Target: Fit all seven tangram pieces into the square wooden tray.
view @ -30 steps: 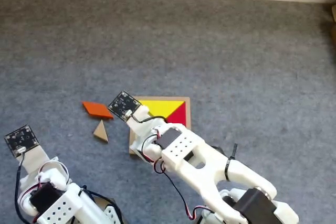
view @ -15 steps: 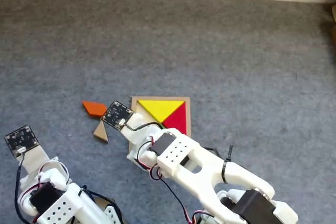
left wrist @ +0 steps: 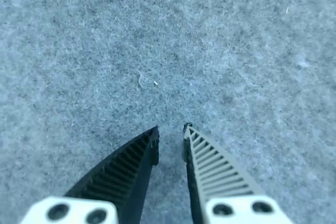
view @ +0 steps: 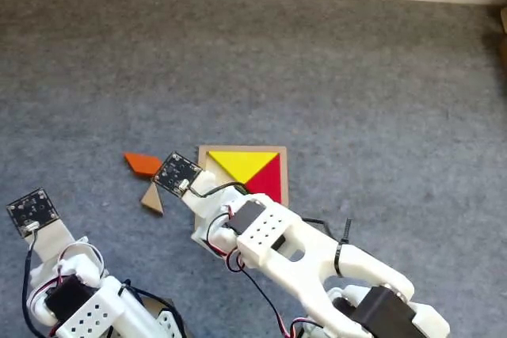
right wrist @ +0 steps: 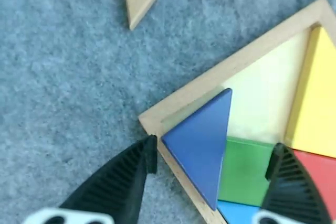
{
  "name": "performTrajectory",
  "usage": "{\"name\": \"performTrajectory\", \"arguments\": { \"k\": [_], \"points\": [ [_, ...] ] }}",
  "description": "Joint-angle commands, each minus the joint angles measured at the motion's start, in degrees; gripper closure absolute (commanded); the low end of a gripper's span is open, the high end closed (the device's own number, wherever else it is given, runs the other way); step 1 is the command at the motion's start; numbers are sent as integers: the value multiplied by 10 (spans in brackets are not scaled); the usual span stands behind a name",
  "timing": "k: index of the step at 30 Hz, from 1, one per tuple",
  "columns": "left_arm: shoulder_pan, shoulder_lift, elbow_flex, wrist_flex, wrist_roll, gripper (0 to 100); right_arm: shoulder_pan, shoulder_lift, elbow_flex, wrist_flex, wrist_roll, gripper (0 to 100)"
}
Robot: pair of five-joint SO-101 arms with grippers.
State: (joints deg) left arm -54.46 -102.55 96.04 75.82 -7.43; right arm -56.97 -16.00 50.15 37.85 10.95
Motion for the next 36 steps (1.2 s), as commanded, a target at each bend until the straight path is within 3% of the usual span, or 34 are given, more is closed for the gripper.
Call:
{"name": "performTrajectory", "arguments": {
  "k": [1, 9, 21, 36],
  "points": [
    [-9, -22, 11, 2, 3, 909, -7, -9, -7, 2, 3, 681],
    [-7, -22, 11, 2, 3, 909, 0, -82, -4, 37, 4, 697],
    [-10, -22, 11, 2, 3, 909, 69, -233, 45, 67, 4, 920],
    [-10, -22, 11, 2, 3, 909, 65, -232, 144, -36, 4, 935]
  ]
}}
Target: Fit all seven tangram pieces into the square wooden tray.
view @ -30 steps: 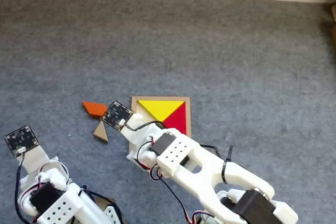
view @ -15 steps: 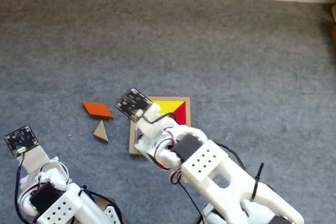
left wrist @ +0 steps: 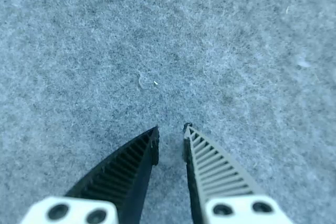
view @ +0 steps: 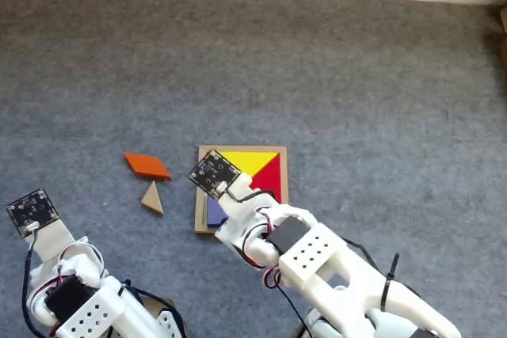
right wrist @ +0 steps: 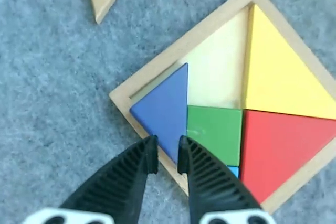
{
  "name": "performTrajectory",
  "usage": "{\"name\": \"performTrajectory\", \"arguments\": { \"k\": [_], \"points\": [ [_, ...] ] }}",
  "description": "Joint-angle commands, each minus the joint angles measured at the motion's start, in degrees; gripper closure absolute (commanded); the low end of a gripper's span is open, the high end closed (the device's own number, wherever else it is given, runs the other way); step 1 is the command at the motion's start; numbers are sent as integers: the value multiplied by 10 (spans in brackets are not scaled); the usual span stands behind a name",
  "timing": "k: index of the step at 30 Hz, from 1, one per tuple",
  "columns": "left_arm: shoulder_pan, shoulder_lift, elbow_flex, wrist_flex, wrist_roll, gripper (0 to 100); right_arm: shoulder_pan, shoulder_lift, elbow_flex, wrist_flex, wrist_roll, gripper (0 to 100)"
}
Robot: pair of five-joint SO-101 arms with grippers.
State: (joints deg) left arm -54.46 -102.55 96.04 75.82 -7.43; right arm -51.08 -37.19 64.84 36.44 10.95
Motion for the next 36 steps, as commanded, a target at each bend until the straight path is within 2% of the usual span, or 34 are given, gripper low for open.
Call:
{"name": "performTrajectory", "arguments": {
  "k": [1, 21, 30, 36],
  "points": [
    [-10, -22, 11, 2, 3, 909, 7, -20, -2, -22, 4, 935],
    [-10, -22, 11, 2, 3, 909, 6, -18, 0, -38, 4, 935],
    [-10, -22, 11, 2, 3, 909, 7, 145, -47, -50, 4, 935],
    [-10, -22, 11, 2, 3, 909, 6, 167, -68, -51, 3, 935]
  ]
}}
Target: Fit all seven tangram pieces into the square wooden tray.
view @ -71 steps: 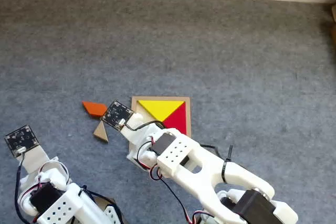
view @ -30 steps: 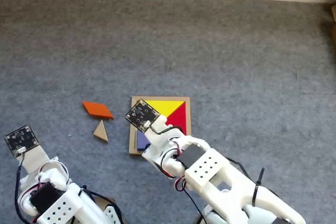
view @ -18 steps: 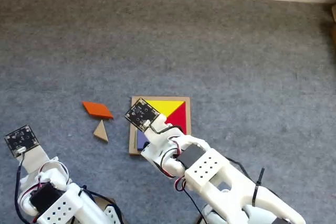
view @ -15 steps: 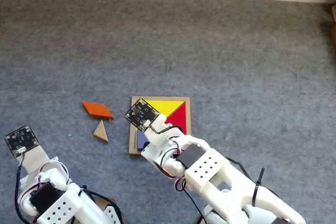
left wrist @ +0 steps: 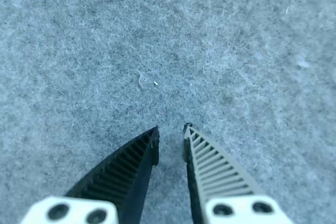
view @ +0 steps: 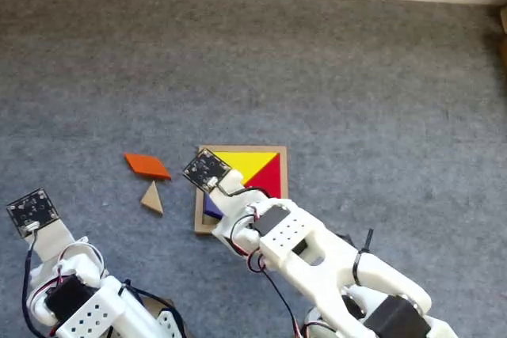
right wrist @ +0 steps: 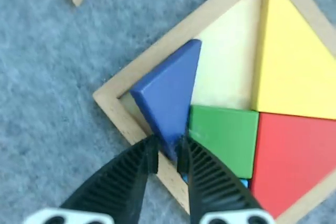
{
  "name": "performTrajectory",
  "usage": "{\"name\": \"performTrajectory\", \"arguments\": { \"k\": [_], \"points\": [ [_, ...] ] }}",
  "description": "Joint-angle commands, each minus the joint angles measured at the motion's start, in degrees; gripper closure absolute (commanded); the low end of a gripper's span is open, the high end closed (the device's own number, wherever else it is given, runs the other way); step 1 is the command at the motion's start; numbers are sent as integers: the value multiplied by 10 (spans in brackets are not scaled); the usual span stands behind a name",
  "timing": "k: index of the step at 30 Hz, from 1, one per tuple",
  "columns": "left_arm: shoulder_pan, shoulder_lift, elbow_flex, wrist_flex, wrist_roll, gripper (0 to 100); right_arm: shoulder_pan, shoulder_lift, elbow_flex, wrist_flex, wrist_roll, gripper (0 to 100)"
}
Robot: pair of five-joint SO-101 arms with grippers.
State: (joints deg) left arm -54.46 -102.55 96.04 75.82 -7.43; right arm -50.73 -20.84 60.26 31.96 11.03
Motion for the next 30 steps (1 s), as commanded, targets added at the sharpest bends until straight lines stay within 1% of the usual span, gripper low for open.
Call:
{"name": "performTrajectory", "arguments": {
  "k": [1, 8, 15, 20, 23, 26, 28, 30],
  "points": [
    [-10, -22, 11, 2, 3, 909, 2, 3, -22, -6, 2, 935],
    [-10, -22, 11, 2, 3, 909, 2, -7, -22, -2, 2, 936],
    [-10, -22, 11, 2, 3, 909, 11, -143, 13, 15, 3, 936],
    [-10, -22, 11, 2, 3, 909, 11, -204, 31, 10, -1, 936],
    [-10, -22, 11, 2, 3, 909, 9, -204, 46, -54, -1, 936],
    [-10, -22, 11, 2, 3, 909, 7, -204, 89, -166, -1, 936],
    [-10, -22, 11, 2, 3, 909, -7, -204, 113, -223, -1, 936],
    [-10, -22, 11, 2, 3, 909, -23, -204, 132, -259, -1, 936]
  ]
}}
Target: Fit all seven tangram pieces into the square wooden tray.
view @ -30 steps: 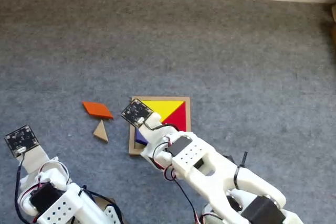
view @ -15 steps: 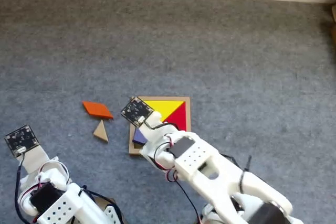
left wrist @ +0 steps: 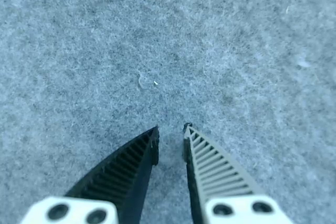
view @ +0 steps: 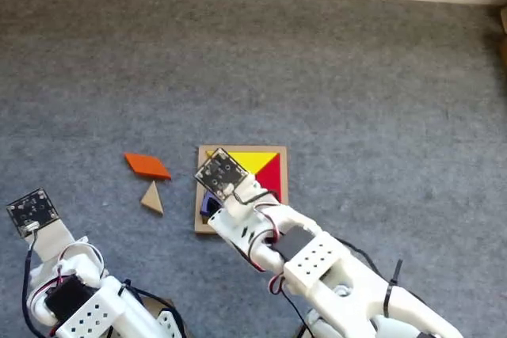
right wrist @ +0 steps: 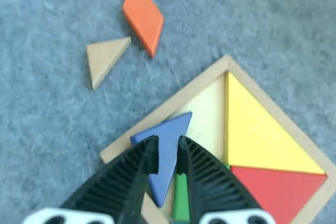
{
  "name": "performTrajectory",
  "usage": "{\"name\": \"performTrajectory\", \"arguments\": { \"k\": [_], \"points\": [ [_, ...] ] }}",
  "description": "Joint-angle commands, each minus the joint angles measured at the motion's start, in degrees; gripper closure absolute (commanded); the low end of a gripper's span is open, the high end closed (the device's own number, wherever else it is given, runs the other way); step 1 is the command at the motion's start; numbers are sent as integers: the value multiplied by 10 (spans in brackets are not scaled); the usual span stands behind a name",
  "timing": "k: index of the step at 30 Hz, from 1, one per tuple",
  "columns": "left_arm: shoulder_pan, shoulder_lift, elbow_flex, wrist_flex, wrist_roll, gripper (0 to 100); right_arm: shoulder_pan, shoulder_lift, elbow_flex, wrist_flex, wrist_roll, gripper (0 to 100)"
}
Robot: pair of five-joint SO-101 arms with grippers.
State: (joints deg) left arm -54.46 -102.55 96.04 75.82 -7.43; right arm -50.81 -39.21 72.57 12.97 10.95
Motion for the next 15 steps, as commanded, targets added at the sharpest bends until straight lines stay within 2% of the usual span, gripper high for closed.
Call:
{"name": "performTrajectory", "arguments": {
  "k": [1, 8, 15],
  "points": [
    [-10, -22, 11, 2, 3, 909, -30, -20, 15, -79, 0, 936],
    [-10, -22, 11, 2, 3, 909, -38, -11, 12, -86, -1, 936],
    [-11, -22, 11, 2, 3, 909, -39, 158, -65, -87, -1, 936]
  ]
}}
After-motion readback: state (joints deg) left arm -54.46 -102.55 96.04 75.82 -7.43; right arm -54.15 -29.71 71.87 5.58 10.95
